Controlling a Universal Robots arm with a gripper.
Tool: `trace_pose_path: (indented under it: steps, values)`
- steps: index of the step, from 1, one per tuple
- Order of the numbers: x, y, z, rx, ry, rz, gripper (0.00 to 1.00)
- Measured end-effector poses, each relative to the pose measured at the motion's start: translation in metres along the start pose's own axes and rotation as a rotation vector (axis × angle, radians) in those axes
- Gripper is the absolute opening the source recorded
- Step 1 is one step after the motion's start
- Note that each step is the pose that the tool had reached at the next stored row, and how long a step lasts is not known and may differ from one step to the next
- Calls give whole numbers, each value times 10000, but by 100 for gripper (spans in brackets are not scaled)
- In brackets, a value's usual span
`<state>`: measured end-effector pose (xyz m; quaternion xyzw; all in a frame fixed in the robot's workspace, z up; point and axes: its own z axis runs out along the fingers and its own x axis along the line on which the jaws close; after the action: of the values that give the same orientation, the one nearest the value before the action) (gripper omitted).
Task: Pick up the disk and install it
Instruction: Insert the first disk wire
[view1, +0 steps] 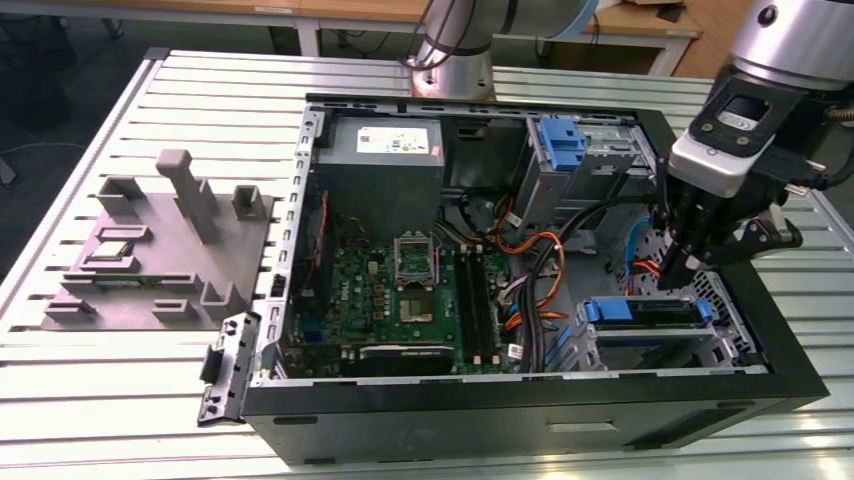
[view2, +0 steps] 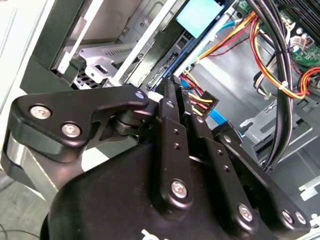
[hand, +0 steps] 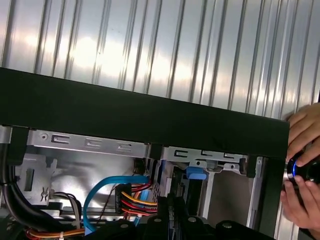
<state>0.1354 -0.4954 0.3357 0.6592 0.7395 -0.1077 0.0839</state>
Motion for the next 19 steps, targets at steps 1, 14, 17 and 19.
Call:
trace_pose_path:
  steps: [1,14,17,19]
  values:
    - [2,4,0,25,5,89,17]
    - [4,79,16,172,29,623,17]
    - [-3,79,19,184,32,665,17]
    - [-28,76,28,204,37,736,17]
